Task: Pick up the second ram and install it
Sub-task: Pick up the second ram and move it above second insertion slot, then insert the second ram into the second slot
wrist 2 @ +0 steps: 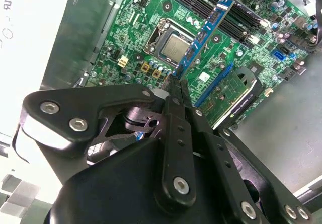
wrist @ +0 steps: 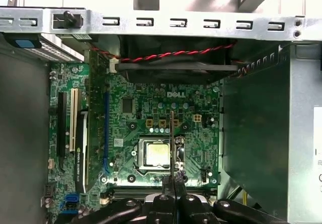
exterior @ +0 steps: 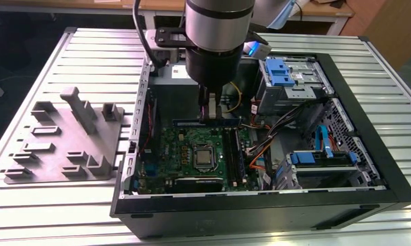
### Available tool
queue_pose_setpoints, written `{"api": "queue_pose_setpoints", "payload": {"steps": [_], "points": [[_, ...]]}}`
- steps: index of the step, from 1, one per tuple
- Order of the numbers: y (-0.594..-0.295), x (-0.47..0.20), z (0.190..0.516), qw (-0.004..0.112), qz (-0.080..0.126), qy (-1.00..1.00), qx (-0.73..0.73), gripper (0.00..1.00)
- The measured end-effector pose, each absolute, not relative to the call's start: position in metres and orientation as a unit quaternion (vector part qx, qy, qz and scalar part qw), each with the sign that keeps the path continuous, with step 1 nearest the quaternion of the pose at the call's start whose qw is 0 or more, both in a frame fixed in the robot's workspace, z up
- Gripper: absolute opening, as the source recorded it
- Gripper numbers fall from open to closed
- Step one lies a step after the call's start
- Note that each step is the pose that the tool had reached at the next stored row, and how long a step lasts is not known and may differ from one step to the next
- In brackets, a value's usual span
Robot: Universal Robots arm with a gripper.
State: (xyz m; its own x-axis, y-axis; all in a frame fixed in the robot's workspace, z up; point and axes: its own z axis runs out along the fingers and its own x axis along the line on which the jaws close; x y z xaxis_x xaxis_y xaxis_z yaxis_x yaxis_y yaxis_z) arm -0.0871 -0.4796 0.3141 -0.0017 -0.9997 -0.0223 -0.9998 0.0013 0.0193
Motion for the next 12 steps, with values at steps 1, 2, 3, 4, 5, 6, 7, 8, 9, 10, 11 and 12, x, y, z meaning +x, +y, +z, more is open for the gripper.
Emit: {"api": "queue_pose_setpoints", "payload": {"steps": [1, 2, 3, 4, 5, 6, 7, 8, 9, 10, 11, 12], "points": [[-0.4796, -0.0871, 0.3139, 0.001, 0.015, 0.708, -0.706, 0.08], [-0.4796, -0.0871, 0.3138, 0.001, 0.015, 0.708, -0.707, 0.08], [-0.4796, -0.0871, 0.3135, 0.001, 0.015, 0.708, -0.707, 0.08], [-0.4796, -0.0871, 0.3134, 0.001, 0.015, 0.708, -0.707, 0.08], [-0.4796, -0.0871, 0.3134, 0.001, 0.015, 0.708, -0.707, 0.08], [-0.4796, -0.0871, 0.3133, 0.001, 0.015, 0.708, -0.707, 0.08], [-0.4796, -0.0871, 0.3133, 0.001, 0.015, 0.708, -0.707, 0.08], [-0.4796, -0.0871, 0.3133, 0.001, 0.015, 0.708, -0.707, 0.08], [-0.4796, -0.0871, 0.3133, 0.001, 0.015, 0.708, -0.707, 0.08], [-0.4796, -0.0871, 0.3133, 0.001, 0.015, 0.708, -0.706, 0.08], [-0.4796, -0.0871, 0.3133, 0.001, 0.015, 0.708, -0.707, 0.08], [-0.4796, -0.0871, 0.3133, 0.001, 0.015, 0.708, -0.706, 0.08]]}}
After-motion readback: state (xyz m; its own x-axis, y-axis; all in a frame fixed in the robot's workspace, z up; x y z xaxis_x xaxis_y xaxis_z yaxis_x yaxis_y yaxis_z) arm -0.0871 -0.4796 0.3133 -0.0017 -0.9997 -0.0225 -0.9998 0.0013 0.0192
